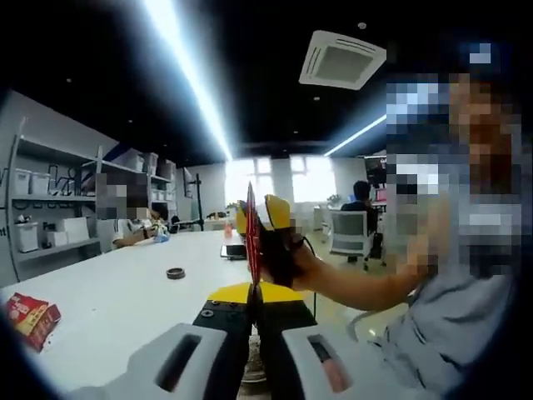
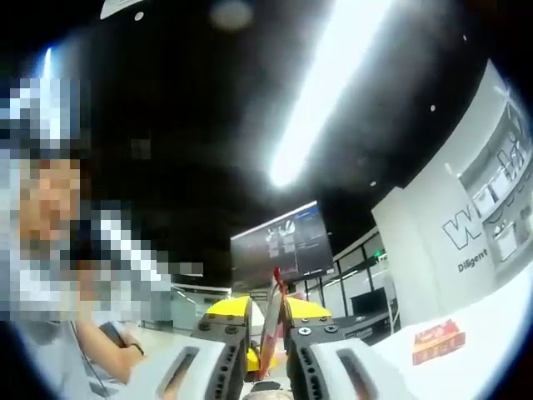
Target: Tear open the coffee pouch, take out the coffee, and pour the coffee from the pouch into the cup
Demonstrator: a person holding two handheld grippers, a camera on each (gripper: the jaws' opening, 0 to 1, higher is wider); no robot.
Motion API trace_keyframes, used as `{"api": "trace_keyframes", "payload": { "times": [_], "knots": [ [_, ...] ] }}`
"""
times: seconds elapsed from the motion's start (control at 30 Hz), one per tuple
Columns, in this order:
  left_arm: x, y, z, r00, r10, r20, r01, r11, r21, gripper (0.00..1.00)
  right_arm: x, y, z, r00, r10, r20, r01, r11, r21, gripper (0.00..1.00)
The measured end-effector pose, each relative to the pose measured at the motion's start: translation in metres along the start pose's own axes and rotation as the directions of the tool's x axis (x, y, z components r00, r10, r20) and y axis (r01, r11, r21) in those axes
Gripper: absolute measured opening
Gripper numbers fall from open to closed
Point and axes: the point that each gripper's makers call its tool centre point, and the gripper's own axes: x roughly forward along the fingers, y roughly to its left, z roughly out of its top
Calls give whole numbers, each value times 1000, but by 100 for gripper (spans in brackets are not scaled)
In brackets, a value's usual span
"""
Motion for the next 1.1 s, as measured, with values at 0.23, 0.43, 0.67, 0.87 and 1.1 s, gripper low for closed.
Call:
{"api": "trace_keyframes", "payload": {
  "times": [0.23,0.43,0.67,0.87,1.1],
  "knots": [
    [-3,-3,-2,1000,-7,1,7,1000,-13,5,-11,-6,9,999,-15,47,13,999,49,3],
    [-8,-2,-1,1000,3,27,-2,998,-58,13,-13,-7,13,998,-32,58,30,998,46,3],
    [-12,4,6,999,14,53,-11,998,-64,12,-14,-5,15,998,-28,53,26,999,43,3],
    [2,5,18,998,0,57,3,999,-51,14,-9,-2,11,999,-15,42,13,999,48,3],
    [7,3,24,998,-13,61,15,999,-33,14,-6,-2,10,999,-9,36,7,999,47,3]
  ]
}}
